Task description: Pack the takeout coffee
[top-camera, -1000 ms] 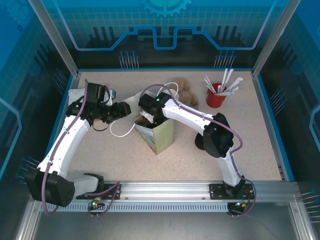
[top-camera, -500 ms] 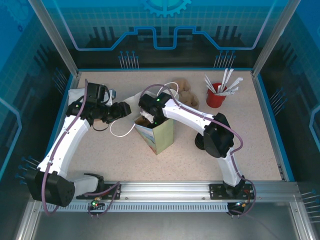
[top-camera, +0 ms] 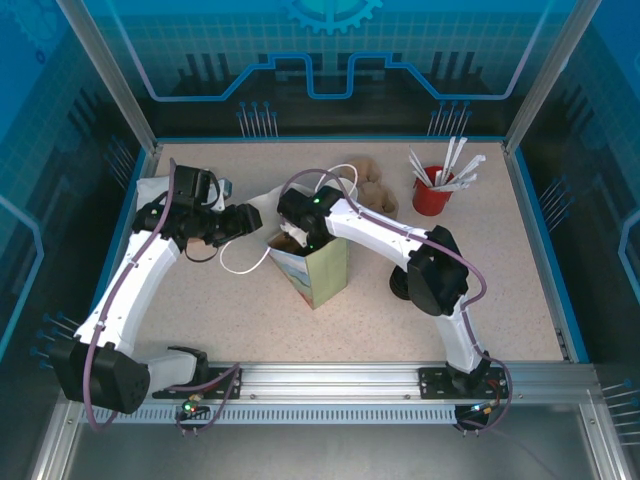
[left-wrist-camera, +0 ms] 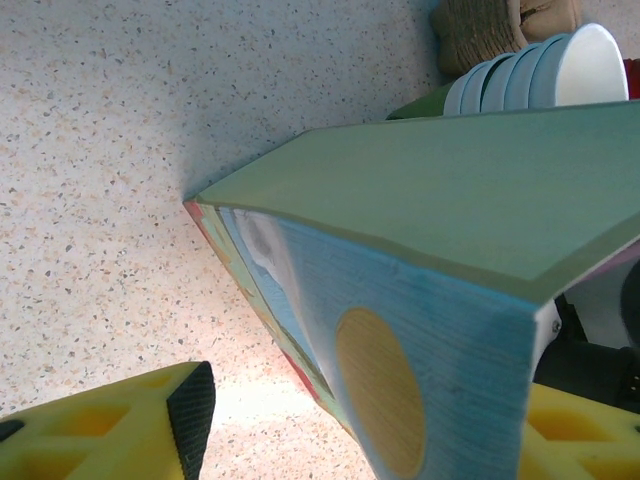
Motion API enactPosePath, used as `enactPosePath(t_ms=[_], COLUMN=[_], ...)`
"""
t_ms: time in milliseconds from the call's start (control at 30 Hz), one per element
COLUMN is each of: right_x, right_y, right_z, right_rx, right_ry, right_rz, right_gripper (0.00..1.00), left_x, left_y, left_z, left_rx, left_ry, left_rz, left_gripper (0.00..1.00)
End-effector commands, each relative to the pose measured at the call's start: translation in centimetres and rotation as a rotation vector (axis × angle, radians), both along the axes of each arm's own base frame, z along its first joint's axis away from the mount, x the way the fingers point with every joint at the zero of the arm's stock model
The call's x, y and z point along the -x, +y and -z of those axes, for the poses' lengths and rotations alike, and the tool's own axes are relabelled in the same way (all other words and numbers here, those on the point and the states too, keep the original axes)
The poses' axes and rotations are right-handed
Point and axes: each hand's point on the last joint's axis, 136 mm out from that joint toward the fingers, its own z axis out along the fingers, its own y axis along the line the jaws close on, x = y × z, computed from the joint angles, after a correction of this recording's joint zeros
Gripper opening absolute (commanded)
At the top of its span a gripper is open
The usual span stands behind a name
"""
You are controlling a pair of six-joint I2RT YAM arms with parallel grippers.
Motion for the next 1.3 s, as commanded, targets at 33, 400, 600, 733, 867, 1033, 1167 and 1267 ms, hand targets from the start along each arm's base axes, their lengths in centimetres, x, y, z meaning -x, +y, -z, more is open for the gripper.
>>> enactPosePath(t_ms=[33, 400, 600, 733, 867, 1033, 1167, 1267], right_x=[-0.2, -1.1, -1.6, -1.8, -2.2, -2.7, -2.4, -2.2], right_y=[-0.7, 0.0, 0.4, 0.5, 1.0, 0.8, 0.8, 0.9], right_z=[0.4, -2.7, -4.7, -5.3, -6.9, -9.7, -11.9, -13.9], right_rx=[0.017, -0.029, -0.064, -0.071, -0.102, -0.125, -0.166, -0.211], right_ry=[0.002, -0.030, -0.038, -0.035, -0.056, -0.097, -0.115, -0.139], right_rz=[0.019, 0.062, 0.077, 0.084, 0.088, 0.089, 0.083, 0.077], right_gripper=[1.00, 1.00, 1.00, 1.00, 1.00, 1.00, 1.00, 1.00], left_x=[0.3, 0.6, 0.7, 0.8, 0.8, 0.8, 0.7, 0.6], left_y=[-0.4, -1.2, -1.4, -1.5, -1.5, -1.2, -1.1, -1.1], left_z=[-0.8, -1.9, -1.9, -2.1, -2.0, -1.6, -1.3, -1.2], left_rx=[0.013, 0.052, 0.050, 0.050, 0.046, 0.030, 0.020, 0.021], left_ry=[-0.007, -0.029, -0.025, -0.028, -0.024, -0.010, 0.001, 0.003], left_rz=[0.026, 0.033, 0.038, 0.042, 0.041, 0.033, 0.026, 0.024], left_gripper=[0.61, 0.60, 0.61, 0.61, 0.61, 0.63, 0.64, 0.64])
